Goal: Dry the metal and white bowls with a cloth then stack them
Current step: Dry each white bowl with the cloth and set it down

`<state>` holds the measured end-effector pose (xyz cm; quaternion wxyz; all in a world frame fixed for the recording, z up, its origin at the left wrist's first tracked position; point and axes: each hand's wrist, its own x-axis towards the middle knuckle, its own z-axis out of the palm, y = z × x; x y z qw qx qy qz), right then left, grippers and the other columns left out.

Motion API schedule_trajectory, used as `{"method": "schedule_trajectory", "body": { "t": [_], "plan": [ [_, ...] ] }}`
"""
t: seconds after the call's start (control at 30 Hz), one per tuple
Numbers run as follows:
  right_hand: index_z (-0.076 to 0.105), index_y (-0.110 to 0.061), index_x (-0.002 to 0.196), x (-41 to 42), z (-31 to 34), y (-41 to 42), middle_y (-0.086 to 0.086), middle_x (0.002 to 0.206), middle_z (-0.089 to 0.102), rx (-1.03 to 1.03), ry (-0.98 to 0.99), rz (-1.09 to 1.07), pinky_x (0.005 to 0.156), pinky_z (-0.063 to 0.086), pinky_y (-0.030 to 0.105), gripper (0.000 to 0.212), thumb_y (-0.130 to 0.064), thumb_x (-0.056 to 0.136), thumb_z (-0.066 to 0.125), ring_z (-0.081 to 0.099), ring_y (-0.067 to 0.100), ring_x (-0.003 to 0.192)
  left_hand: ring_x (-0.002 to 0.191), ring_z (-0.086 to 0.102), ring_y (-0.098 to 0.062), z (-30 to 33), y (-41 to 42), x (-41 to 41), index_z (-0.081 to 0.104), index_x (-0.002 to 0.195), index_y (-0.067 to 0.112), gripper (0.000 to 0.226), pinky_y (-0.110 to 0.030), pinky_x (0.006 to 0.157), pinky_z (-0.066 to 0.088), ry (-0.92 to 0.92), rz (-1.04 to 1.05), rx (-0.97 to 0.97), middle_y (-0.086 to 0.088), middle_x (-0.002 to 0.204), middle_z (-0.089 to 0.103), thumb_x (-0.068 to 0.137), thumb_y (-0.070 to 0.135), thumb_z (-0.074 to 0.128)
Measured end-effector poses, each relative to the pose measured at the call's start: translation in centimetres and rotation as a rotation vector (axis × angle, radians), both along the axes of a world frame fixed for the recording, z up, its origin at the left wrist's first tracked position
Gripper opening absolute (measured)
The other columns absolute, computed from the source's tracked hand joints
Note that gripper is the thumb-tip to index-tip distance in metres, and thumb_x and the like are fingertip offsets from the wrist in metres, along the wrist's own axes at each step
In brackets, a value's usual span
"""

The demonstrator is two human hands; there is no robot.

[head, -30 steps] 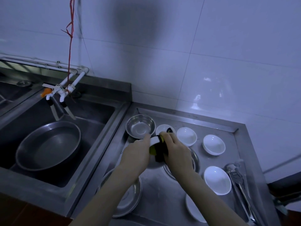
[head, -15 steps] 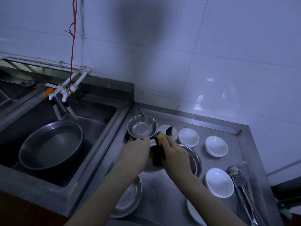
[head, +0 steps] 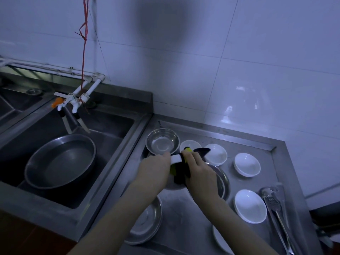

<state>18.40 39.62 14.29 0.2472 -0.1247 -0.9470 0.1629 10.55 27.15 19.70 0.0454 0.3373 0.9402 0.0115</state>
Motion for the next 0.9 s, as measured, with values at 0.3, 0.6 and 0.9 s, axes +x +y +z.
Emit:
{"method": "schedule_trajectory", "body": {
  "t": [0.3, 0.6, 0.9],
  "plan": [
    [0.045, -0.024, 0.130, 0.0, -0.4, 1.0, 0.004, 0.126, 0.054, -0.210, 0.158, -0.140, 0.064, 0.048, 0.033, 0.062, -0.003, 0.077, 0.069, 0.061, 0.032, 0.093, 0.070, 0.068, -0.015, -0.3, -1.7, 0.5, 0.047, 0.135, 0.040, 0.040, -0.032, 0.064, 0.054, -0.513, 0.304, 0.749, -0.001, 0.077, 0.071, 0.098, 0.054, 0.045],
    [0.046, -0.017, 0.140, 1.3, -1.6, -0.4, 0.007, 0.139, 0.049, -0.087, 0.248, 0.068, 0.095, 0.049, 0.040, 0.078, -0.006, 0.072, 0.081, 0.055, 0.029, 0.115, 0.104, 0.069, -0.031, -2.6, 1.1, 0.0, 0.067, 0.117, 0.009, 0.029, -0.035, 0.081, 0.058, -1.165, 0.719, 1.463, -0.017, 0.113, 0.071, 0.093, 0.026, 0.064],
    [0.049, -0.017, 0.136, 1.4, -1.8, -1.3, 0.006, 0.140, 0.051, 0.018, 0.376, 0.093, 0.109, 0.037, 0.038, 0.072, 0.013, 0.074, 0.069, 0.053, 0.035, 0.116, 0.092, 0.069, -0.027, -1.9, 3.3, 0.7, 0.053, 0.118, 0.017, 0.052, -0.031, 0.061, 0.056, -1.138, 0.885, 1.588, -0.012, 0.110, 0.066, 0.076, 0.025, 0.083]
  ]
}}
